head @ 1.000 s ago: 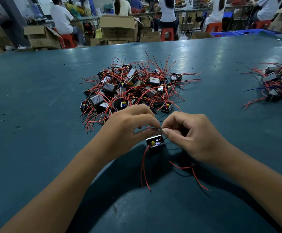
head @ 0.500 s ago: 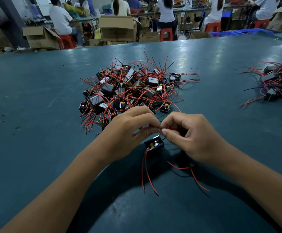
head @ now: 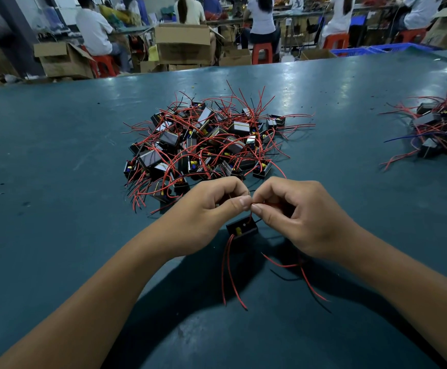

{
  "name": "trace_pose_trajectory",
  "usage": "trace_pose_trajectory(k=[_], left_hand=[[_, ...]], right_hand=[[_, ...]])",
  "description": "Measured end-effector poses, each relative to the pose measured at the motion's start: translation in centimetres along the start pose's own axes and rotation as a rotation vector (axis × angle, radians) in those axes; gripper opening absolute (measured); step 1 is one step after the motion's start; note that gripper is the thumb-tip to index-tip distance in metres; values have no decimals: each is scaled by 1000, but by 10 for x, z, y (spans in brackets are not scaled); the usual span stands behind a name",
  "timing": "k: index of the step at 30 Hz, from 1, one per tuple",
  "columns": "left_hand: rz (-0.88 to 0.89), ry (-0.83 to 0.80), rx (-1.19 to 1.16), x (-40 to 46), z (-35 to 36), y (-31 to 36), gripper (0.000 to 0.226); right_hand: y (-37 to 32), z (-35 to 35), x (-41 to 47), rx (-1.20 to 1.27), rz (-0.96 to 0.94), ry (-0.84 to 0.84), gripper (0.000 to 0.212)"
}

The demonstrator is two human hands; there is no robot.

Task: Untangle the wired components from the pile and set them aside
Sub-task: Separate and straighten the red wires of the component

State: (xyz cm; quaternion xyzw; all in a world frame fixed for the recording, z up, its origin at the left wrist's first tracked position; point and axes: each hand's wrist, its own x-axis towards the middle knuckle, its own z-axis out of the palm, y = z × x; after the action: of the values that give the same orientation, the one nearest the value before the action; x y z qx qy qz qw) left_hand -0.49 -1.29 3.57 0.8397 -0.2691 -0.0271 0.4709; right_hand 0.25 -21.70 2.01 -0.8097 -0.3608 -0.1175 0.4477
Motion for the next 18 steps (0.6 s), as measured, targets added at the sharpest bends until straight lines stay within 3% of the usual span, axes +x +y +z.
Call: trace_pose_trajectory(k=[14,16,18], left_hand=[[-570,3,-626,-1,10,11,19],[-493,66,-495,0,10,9,20],[-289,178,-150,0,6,5,21]], right_hand=[[0,3,0,-294,-137,-19,4],[1,2,0,-223,-103,8,1],[2,2,-1,-154,-65,21,4]])
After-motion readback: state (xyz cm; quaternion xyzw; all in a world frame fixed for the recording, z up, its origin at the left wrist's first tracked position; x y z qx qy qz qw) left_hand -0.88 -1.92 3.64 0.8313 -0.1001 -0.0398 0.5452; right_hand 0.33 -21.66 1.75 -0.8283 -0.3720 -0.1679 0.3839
